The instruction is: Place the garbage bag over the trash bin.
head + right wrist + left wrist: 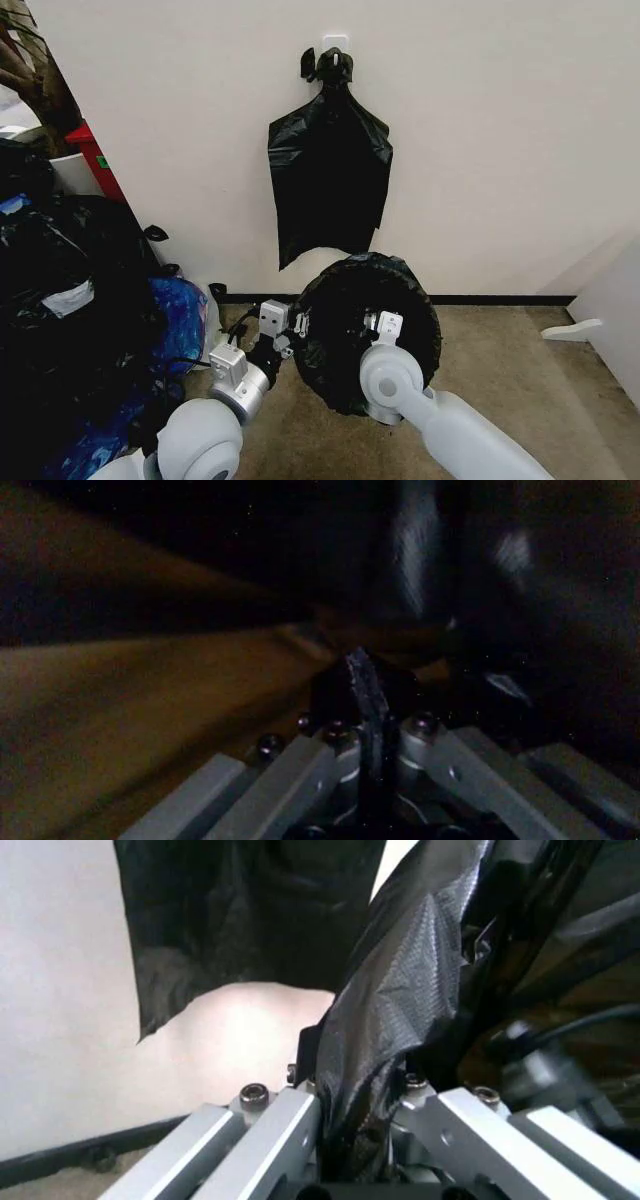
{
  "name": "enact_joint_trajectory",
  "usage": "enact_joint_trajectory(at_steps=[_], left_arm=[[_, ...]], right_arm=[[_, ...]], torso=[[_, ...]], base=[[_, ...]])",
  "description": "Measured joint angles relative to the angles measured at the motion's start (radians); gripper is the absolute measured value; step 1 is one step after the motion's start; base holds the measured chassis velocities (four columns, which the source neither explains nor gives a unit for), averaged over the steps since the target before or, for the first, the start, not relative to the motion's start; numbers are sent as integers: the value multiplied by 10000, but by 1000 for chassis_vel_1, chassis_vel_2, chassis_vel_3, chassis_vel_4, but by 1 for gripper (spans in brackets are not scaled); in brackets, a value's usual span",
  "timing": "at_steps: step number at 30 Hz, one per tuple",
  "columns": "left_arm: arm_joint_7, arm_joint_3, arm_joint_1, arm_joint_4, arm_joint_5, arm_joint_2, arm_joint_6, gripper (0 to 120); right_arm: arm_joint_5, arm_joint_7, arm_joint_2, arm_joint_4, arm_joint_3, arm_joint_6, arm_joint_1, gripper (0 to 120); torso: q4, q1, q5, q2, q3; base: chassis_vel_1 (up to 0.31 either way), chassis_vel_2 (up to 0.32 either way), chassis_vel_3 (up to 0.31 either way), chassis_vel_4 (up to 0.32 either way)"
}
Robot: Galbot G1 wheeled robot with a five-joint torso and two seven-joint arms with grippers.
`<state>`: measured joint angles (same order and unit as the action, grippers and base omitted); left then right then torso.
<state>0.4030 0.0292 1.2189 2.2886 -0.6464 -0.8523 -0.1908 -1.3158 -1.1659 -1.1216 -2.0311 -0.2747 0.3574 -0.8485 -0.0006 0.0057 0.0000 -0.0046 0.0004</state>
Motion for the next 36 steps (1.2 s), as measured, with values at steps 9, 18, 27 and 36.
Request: enact_joint_trajectory(at_steps=[9,18,27,36], left_arm=[[-33,9,67,-66,56,-11,20,1],[-283,-42,392,292,231,103,39,1],[-439,24,424,405,237,103,39,1],[-372,-76,264,17,197,-9,88,1]], right_arm=[[-26,52,-85,-42,-21,11,203,0],[-108,250,-378,902,199,19,676,0],[-82,413,-364,1227,375,35,689,0],[-254,361,-143,339,51,39,583,0]], torso=[[0,0,0,0,0],[1,0,1,0,0],[0,0,1,0,0],[0,-1,1,0,0]], base=[[0,0,0,0],[0,0,0,0],[0,0,0,0],[0,0,0,0]])
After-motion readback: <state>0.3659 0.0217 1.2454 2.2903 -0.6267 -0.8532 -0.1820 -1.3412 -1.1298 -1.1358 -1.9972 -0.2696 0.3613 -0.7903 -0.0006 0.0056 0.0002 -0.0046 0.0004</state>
